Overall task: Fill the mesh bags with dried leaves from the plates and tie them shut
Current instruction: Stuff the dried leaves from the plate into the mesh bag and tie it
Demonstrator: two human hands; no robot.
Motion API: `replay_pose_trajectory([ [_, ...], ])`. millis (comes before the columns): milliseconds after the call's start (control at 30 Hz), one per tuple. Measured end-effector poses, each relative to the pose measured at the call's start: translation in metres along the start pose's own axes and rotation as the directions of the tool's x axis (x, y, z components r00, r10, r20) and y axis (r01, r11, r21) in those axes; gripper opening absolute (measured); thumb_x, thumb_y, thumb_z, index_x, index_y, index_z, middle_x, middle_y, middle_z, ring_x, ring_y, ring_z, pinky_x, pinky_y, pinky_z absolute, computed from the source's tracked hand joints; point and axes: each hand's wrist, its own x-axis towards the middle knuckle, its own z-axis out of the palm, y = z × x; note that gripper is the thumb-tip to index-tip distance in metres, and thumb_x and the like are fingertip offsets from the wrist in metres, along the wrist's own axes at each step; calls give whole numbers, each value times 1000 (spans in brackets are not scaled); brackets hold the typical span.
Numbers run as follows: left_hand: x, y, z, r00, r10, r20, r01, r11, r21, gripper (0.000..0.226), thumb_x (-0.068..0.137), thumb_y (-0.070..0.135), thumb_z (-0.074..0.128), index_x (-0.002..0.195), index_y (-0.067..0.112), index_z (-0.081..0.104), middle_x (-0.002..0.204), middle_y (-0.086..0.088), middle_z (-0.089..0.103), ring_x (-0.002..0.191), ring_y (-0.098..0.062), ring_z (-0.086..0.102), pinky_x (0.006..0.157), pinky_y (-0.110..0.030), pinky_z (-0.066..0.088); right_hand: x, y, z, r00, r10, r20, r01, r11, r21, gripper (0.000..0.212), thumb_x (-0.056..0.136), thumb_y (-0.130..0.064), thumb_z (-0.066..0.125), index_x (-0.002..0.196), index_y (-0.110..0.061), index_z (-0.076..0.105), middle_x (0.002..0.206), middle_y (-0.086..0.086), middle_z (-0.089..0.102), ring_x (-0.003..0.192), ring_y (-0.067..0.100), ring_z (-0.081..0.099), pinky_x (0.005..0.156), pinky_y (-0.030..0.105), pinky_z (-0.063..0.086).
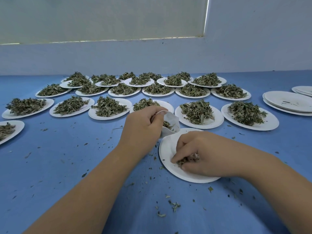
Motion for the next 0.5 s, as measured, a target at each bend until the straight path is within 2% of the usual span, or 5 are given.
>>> replay_pose_trajectory([
  [167,0,0,0,1000,0,-1,0,1000,7,22,95,17,54,92,28,73,60,6,64,51,-13,63,52,-33,51,-7,5,-7,996,80,46,-79,997,-23,35,86,-36,63,117,-51,61,103,-29,46,97,-9,47,79,8,35],
  [267,0,0,0,1000,25,12,-25,999,20,22,95,18,54,93,29,72,61,16,63,51,-9,61,48,-23,47,-6,2,-5,992,89,91,-85,995,-54,35,89,-33,61,118,-53,60,107,-27,44,95,-9,46,79,7,33],
  [367,0,-1,0,999,49,10,-49,998,34,21,95,18,54,95,27,73,60,21,62,47,-1,53,45,-9,36,-1,-1,-1,992,90,91,-84,994,-62,33,92,-28,61,118,-49,63,102,-25,45,86,-9,45,74,8,31],
  [433,0,-2,1,998,67,7,-67,997,48,20,95,18,54,96,26,73,62,19,62,44,1,47,44,-7,32,2,-2,1,992,100,80,-94,993,-78,30,92,-28,62,118,-44,65,95,-25,45,81,-11,41,70,7,29],
  [500,0,-2,1,996,91,11,-92,993,68,20,94,18,54,97,25,73,62,24,61,46,4,48,45,-6,31,3,-3,1,993,96,62,-90,991,-96,26,92,-28,62,115,-41,68,94,-23,46,78,-11,41,67,4,28],
])
